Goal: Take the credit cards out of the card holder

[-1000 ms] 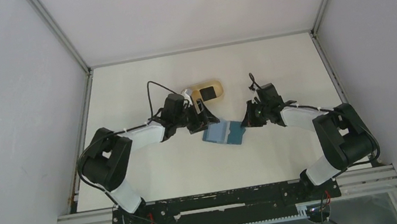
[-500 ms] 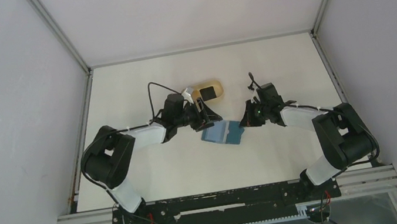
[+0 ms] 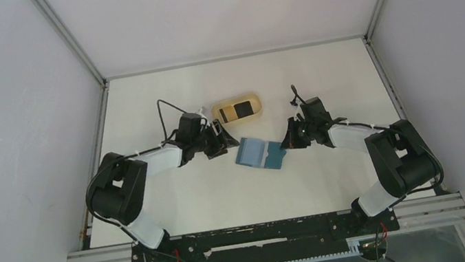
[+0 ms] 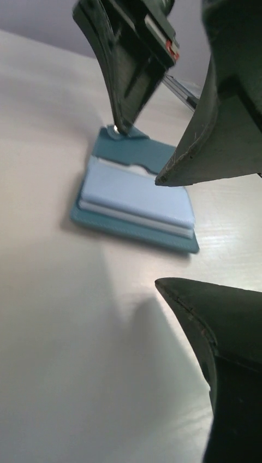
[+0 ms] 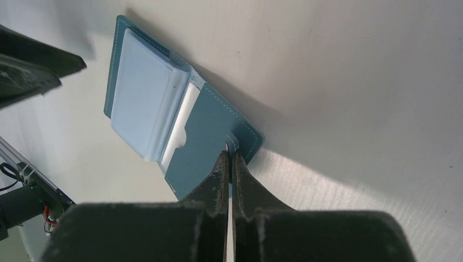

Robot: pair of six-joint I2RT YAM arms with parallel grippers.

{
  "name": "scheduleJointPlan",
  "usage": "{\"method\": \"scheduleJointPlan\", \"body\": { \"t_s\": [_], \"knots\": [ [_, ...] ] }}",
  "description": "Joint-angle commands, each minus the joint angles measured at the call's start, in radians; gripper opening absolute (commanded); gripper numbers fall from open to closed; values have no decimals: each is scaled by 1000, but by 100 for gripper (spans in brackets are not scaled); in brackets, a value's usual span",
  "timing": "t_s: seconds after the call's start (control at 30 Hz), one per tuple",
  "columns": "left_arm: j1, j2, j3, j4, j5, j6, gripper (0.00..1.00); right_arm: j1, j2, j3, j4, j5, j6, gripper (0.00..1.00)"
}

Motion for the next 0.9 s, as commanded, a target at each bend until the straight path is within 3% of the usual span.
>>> {"method": "scheduleJointPlan", "body": {
  "t_s": [0.0, 0.17, 0.6, 0.87],
  "knots": [
    [-7, 6, -64, 3, -13, 34, 67, -11, 15, 34, 19, 12, -10, 0],
    [-8, 27, -77, 14, -31, 50, 67, -36, 60, 32, 40, -25, 11, 0],
    [-76, 139, -39, 84, 86, 24, 68, -56, 100, 34, 46, -54, 36, 0],
    [-77, 128, -73, 242, 170, -55, 68, -56, 109, 33, 81, -62, 40, 0]
  ]
}}
